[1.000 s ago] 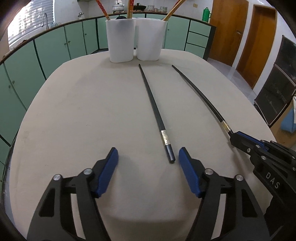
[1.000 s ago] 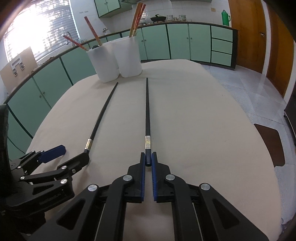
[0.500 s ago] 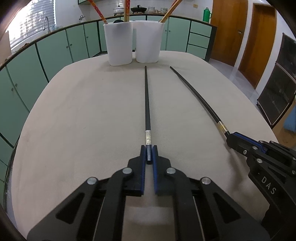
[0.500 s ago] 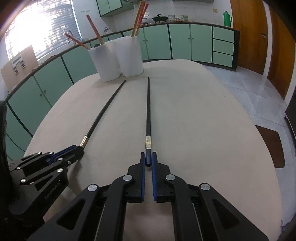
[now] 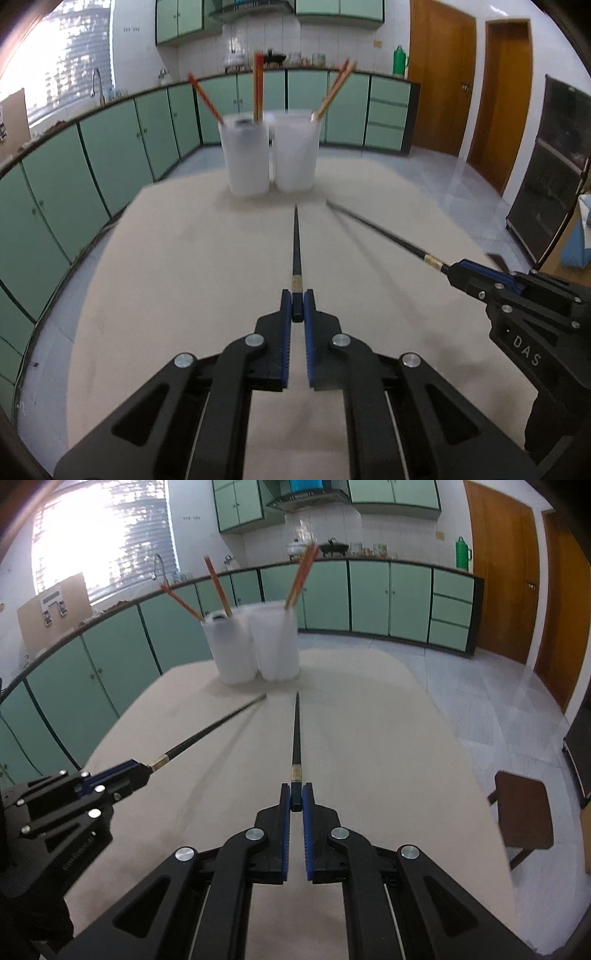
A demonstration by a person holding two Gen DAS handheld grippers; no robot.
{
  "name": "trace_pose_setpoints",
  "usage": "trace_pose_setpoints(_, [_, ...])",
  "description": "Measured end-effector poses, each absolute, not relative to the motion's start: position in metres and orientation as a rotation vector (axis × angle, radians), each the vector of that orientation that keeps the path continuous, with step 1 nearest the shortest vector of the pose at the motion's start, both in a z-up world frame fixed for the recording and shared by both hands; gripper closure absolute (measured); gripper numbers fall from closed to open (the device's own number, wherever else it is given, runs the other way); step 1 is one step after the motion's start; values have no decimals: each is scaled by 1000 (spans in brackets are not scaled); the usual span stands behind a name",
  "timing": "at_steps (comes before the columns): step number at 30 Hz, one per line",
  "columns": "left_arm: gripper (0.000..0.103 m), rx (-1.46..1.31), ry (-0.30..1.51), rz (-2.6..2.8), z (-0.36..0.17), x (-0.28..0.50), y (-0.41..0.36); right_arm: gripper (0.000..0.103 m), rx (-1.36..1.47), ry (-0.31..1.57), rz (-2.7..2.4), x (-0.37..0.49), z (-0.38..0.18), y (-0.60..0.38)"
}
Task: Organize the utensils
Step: 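Lift both black chopsticks up over the white caddy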
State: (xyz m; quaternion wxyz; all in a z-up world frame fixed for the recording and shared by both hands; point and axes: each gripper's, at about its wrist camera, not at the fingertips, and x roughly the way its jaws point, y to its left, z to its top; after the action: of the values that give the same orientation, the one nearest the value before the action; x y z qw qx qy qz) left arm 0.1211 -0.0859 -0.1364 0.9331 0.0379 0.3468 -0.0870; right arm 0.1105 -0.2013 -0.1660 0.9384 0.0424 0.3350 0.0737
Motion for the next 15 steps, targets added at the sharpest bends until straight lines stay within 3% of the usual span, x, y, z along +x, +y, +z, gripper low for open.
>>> trace_pose_setpoints(15, [97,45,477,-260,-24,141,-75,97,88,553,256,140,-54,-212])
